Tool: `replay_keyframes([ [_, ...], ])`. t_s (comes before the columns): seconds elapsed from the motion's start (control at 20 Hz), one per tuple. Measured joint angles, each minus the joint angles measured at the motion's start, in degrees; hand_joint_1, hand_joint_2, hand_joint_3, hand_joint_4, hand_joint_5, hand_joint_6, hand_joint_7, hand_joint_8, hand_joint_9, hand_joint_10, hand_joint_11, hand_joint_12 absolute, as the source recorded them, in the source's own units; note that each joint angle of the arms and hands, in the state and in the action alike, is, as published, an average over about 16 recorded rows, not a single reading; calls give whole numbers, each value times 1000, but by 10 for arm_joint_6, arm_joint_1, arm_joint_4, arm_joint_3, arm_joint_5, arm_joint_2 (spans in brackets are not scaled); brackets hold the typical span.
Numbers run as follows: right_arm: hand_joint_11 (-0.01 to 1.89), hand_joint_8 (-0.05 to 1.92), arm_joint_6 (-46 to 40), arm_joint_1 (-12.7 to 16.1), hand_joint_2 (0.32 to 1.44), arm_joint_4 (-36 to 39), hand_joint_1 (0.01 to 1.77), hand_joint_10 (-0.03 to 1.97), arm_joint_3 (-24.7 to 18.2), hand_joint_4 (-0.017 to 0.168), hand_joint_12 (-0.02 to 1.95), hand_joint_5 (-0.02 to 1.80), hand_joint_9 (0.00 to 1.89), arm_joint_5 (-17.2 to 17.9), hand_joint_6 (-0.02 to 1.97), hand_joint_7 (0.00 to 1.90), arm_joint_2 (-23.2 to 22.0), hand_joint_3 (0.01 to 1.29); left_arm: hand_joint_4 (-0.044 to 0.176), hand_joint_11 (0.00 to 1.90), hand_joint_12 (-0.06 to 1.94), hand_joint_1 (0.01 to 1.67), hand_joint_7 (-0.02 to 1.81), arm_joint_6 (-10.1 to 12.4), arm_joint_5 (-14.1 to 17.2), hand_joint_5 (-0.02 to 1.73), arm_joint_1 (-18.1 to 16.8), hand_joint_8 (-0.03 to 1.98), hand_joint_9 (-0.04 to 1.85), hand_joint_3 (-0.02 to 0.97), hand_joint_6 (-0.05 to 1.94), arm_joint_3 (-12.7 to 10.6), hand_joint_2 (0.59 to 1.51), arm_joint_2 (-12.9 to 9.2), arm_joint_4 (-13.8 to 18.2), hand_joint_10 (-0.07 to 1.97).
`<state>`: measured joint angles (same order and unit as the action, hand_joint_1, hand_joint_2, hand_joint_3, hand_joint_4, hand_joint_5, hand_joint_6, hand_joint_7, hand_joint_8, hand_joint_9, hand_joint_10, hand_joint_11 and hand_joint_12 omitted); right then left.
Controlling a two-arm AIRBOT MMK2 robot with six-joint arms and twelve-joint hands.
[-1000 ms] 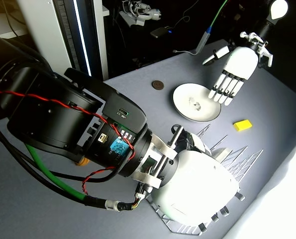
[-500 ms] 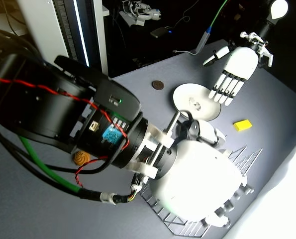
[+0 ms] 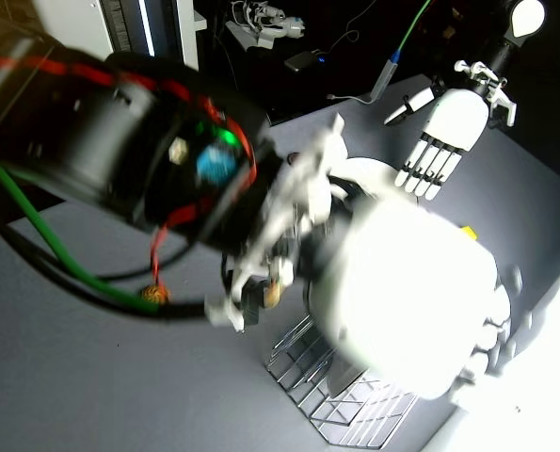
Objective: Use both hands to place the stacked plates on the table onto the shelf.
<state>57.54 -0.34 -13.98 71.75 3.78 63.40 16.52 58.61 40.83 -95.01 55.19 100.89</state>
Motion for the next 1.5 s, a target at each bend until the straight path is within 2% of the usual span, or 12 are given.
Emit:
replay_keyframes([
  [0.2, 37, 15, 25, -8, 1095, 97, 822, 16, -54, -1, 859, 316, 358, 27, 23, 371, -9, 15, 0, 14, 18, 15, 14, 0, -2, 21, 5, -2, -14, 14, 18, 1, 1069, 0, -1, -21],
  [0.35, 21, 15, 46, -16, 1085, 143, 797, 17, -90, 0, 626, 209, 238, 39, 23, 248, -13, 15, 0, 14, 18, 15, 14, 0, -4, 21, 10, -2, -19, 14, 18, 2, 1065, 0, -2, -27],
  [0.6, 15, 15, 106, -32, 1050, 174, 774, 17, -137, 2, 231, 64, 66, 53, 23, 73, -14, 15, -1, 14, 18, 15, 11, 2, -10, 17, 24, -3, -21, 14, 13, 6, 1059, 0, -3, -31],
  [0.8, 17, 15, 155, -47, 1016, 178, 743, 17, -163, 3, 51, 21, 15, 70, 23, 17, -11, 14, -2, 14, 18, 15, 5, 4, -14, 10, 37, -5, -20, 14, 4, 10, 1056, -1, -2, -34],
  [1.1, 23, 14, 233, -74, 968, 158, 807, 16, -181, 3, 13, 18, 13, 92, 23, 13, 3, 14, -3, 14, 17, 15, -4, 8, -19, 0, 50, -8, -17, 14, -4, 15, 1055, -2, 1, -37],
  [1.5, 22, 14, 299, -117, 991, 106, 920, 16, -163, 3, 279, 27, 50, 100, 23, 53, 55, 14, -2, 14, 17, 13, -10, 10, -18, -6, 54, -12, -14, 14, -4, 18, 1068, -3, 2, -37],
])
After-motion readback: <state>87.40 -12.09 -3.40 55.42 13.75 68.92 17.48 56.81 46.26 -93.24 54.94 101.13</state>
